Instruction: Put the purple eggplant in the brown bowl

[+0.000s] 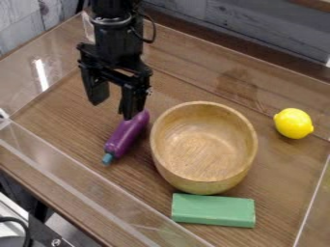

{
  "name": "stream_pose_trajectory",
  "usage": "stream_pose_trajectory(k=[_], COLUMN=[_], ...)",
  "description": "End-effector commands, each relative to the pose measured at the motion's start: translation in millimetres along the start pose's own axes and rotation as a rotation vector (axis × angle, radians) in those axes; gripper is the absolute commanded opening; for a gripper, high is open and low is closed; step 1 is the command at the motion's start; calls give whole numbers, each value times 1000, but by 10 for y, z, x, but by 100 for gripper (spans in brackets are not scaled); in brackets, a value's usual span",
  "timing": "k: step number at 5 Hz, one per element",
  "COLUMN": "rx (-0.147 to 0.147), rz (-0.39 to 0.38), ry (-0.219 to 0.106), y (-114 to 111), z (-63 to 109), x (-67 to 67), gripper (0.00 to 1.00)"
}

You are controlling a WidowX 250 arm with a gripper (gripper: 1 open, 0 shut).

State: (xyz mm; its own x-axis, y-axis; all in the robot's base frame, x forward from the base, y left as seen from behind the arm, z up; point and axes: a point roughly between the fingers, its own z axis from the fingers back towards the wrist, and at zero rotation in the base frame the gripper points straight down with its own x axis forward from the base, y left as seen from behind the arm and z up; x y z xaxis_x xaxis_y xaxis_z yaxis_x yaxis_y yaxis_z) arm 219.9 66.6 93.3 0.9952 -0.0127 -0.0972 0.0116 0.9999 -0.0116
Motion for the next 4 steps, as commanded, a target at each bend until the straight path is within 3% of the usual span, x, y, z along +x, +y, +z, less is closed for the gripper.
stream_pose_trajectory(k=[1, 4], rx=[14, 8], rz=[7, 18], ry=[-32, -36], y=[30, 21], z=[11, -226], x=[34, 86], gripper=[100, 100])
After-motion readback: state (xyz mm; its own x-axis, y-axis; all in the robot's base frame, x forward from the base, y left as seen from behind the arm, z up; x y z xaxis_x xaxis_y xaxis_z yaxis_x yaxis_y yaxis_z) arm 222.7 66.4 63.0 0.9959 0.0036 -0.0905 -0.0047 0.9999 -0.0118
